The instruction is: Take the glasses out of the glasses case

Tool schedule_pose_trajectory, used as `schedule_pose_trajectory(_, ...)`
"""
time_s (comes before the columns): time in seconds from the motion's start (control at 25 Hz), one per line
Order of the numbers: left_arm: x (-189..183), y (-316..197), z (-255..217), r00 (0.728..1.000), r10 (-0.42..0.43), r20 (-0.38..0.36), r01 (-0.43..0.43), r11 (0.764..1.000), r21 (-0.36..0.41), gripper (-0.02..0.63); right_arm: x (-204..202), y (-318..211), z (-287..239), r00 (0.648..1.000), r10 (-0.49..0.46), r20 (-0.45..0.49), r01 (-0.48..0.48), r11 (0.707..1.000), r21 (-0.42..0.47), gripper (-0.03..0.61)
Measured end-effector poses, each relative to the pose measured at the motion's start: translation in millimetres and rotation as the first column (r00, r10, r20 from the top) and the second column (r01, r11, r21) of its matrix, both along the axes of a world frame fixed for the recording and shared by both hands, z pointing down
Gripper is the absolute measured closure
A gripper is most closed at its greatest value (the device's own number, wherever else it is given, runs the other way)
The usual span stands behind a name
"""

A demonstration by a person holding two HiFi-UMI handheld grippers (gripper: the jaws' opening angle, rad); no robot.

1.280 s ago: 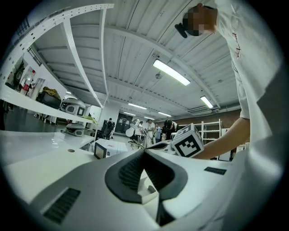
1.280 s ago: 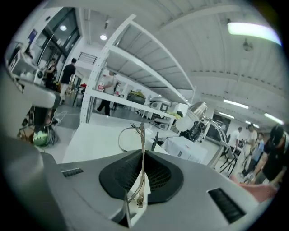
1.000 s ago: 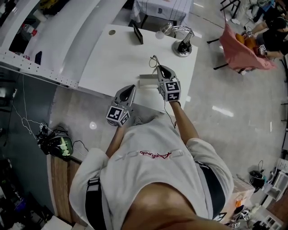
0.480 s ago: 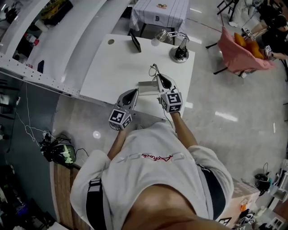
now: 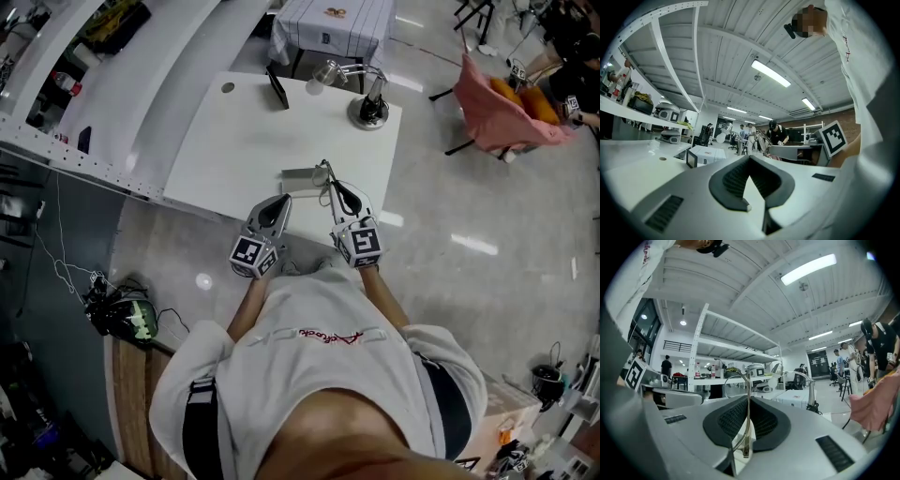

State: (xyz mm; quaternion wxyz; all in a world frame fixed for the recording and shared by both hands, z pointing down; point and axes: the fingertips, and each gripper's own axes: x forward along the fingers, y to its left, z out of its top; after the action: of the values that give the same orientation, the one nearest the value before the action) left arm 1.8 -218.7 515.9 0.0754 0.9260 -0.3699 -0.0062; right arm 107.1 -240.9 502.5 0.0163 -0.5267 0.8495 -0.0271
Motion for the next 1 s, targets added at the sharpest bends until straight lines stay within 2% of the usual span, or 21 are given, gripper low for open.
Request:
schedule_pose_trajectory(0.08, 5.1, 9.2, 4.4, 1.000, -0.005, -0.003, 0.005, 1.000, -0.011, 0.615, 0.9, 15.3, 3.8, 1.000, -0.011, -0.021, 0.011, 1.000, 0.005, 0.548)
schedule_pose_trajectory(0.28, 12.6, 23.5, 12.4, 1.000, 0.002, 0.007, -0.001, 0.999, -0.043, 0.615, 3.9, 40.4, 6.4, 0.999, 0.009, 0.031, -0.008, 1.000, -0.025, 0.548)
schedule_pose_trajectory(0.68, 25.5, 37.2, 6.2, 0.999, 0.046, -0.010, -0.046, 0.999, -0.028, 0.615, 5.2, 58.8, -0.6, 0.999, 0.026, 0.026, -0.026, 1.000, -0.006, 0.549)
schedule_pose_trajectory(1.0, -5.3, 82.1, 7.4, 0.999, 0.023, -0.044, -0.025, 0.999, -0.042, 0.615, -27.8, 96.1, -7.6, 1.000, 0.000, -0.007, 0.000, 1.000, -0.008, 0.549)
